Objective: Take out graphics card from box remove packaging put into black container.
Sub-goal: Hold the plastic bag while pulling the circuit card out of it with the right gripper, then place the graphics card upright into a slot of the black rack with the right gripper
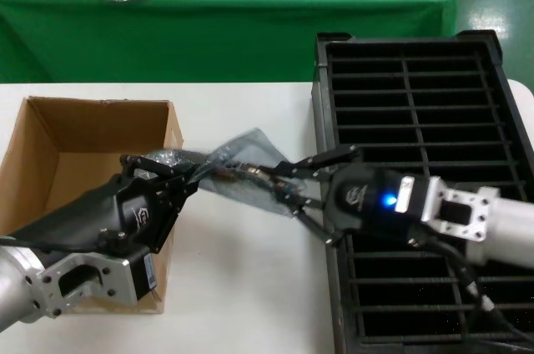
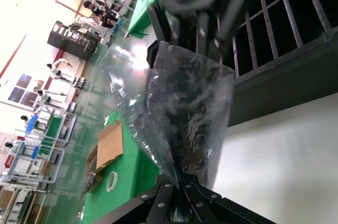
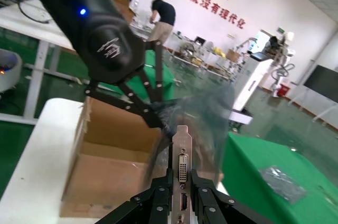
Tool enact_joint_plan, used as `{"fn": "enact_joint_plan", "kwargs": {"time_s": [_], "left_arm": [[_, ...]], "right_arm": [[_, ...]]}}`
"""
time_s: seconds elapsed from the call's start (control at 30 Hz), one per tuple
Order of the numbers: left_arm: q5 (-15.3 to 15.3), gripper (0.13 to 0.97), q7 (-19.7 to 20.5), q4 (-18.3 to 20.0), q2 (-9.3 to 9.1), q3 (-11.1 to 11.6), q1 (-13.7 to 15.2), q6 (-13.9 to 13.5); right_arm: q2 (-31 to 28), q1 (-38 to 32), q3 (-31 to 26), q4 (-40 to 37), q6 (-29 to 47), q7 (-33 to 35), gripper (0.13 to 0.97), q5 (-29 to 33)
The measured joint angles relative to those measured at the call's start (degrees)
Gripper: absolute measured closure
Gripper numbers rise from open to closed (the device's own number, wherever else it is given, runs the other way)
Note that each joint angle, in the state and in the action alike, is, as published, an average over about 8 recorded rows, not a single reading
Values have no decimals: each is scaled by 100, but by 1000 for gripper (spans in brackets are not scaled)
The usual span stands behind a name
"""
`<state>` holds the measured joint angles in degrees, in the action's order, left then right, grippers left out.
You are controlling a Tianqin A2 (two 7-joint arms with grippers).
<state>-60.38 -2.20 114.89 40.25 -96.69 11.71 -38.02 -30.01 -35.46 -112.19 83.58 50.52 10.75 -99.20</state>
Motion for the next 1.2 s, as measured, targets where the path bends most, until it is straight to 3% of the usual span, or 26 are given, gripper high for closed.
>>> {"fn": "enact_joint_plan", "kwargs": {"time_s": [0.37, 0.7, 0.93, 1.2], "left_arm": [[0, 957, 0, 0, 0, 0, 0, 0], [0, 957, 0, 0, 0, 0, 0, 0], [0, 958, 0, 0, 0, 0, 0, 0], [0, 958, 0, -1, 0, 0, 0, 0]], "right_arm": [[-926, 431, 302, 1507, -467, -1305, 907, 466], [-2017, 802, 878, 2872, -563, -2979, 907, 1522], [-2778, 643, 1239, 3359, -40, -4010, 907, 1971], [-3020, -186, 939, 3436, 1060, -4784, 907, 2493]]}}
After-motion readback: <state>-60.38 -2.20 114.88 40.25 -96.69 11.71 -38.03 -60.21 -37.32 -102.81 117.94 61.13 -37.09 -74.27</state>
